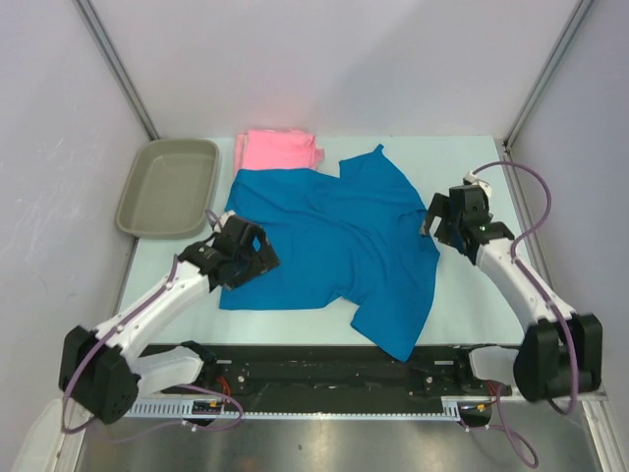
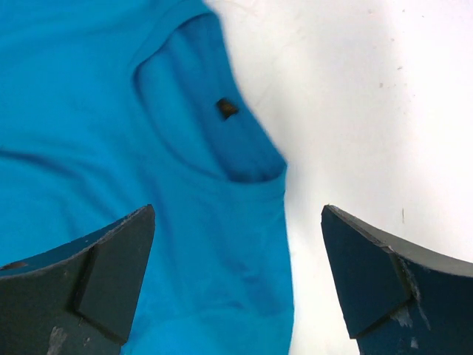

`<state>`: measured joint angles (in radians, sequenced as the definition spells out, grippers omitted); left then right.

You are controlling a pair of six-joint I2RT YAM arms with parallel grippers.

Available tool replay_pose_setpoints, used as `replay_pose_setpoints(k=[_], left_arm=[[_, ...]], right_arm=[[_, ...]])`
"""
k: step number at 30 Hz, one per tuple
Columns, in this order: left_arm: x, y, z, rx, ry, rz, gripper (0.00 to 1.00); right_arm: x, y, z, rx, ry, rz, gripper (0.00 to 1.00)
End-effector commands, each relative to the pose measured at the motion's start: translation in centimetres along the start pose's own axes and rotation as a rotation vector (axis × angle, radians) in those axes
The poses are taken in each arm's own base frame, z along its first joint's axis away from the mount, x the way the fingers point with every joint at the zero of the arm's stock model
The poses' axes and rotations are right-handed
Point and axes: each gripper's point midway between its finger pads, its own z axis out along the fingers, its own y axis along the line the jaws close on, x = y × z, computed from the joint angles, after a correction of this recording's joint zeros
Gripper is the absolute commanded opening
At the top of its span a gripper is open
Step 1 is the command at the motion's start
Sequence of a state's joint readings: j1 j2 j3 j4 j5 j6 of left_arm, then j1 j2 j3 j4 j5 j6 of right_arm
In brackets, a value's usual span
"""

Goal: Fold and stack the t-shirts
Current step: Flatten the tshirt out

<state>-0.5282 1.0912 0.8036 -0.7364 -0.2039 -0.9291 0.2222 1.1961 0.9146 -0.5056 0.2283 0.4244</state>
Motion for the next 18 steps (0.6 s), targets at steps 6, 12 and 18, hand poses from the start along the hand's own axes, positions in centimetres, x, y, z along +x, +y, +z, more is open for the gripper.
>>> replay_pose_setpoints(k=[6, 12, 18], left_arm=[[-2.9, -5.0, 1.9, 0.108, -0.009, 0.048, 1.00], [-2.2, -4.5, 3.0, 0.100, 0.011, 0.106, 1.00], [-2.9, -4.7, 3.8, 0.116, 0.017, 0.107, 1.00]], right_arm=[[-4.5, 4.5, 11.0, -0.121, 0.042, 0.117, 1.00], [-9.2, 9.3, 13.0, -0.341, -0.082, 0.117, 1.00], [-11.6, 14.4, 15.9, -0.575, -0.093, 0.199, 1.00]])
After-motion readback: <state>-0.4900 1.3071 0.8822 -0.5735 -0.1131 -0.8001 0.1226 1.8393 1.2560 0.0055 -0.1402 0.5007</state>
